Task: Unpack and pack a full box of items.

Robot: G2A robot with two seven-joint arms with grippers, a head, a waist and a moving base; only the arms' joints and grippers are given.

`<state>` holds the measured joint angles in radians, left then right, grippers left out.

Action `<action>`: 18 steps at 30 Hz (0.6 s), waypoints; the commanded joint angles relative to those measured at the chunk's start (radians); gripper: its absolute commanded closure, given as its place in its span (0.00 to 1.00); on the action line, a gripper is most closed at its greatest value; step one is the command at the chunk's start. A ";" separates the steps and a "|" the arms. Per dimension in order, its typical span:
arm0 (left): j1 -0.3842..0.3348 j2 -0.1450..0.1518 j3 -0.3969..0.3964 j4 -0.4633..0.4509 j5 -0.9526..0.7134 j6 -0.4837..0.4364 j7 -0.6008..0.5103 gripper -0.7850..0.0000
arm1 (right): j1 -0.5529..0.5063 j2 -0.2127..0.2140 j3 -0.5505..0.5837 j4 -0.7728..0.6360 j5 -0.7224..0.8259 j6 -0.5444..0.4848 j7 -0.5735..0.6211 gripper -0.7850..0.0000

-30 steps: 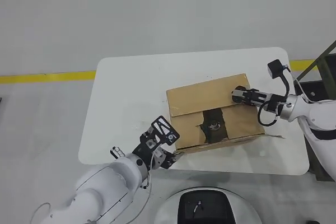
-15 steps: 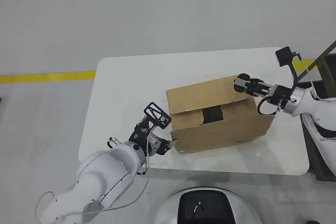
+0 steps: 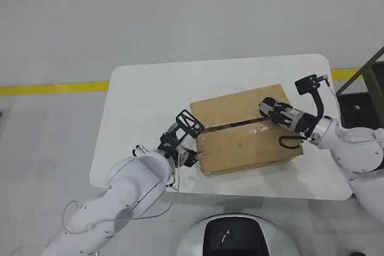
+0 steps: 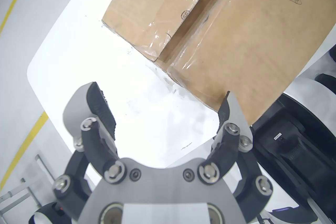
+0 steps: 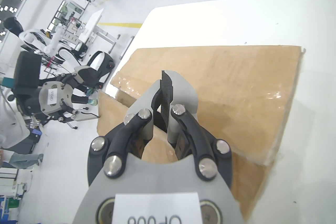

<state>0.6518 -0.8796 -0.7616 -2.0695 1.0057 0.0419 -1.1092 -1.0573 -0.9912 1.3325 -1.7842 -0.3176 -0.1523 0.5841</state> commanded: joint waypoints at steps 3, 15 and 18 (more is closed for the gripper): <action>-0.008 -0.013 0.006 0.026 -0.002 0.007 -0.012 0.00 | -0.016 -0.001 -0.029 -0.011 -0.098 -0.016 -0.025 1.00; 0.021 -0.034 -0.045 0.025 -0.219 0.072 -0.004 0.00 | -0.050 -0.016 -0.075 0.010 -0.155 0.039 -0.103 1.00; 0.021 -0.034 -0.045 0.025 -0.219 0.072 -0.004 0.00 | -0.049 -0.018 -0.070 0.009 -0.149 0.044 -0.098 1.00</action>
<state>0.6732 -0.9138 -0.8061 -2.0443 0.7811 0.1136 -1.1129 -1.1070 -1.0088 1.2608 -1.7756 -0.4699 -0.1103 0.4844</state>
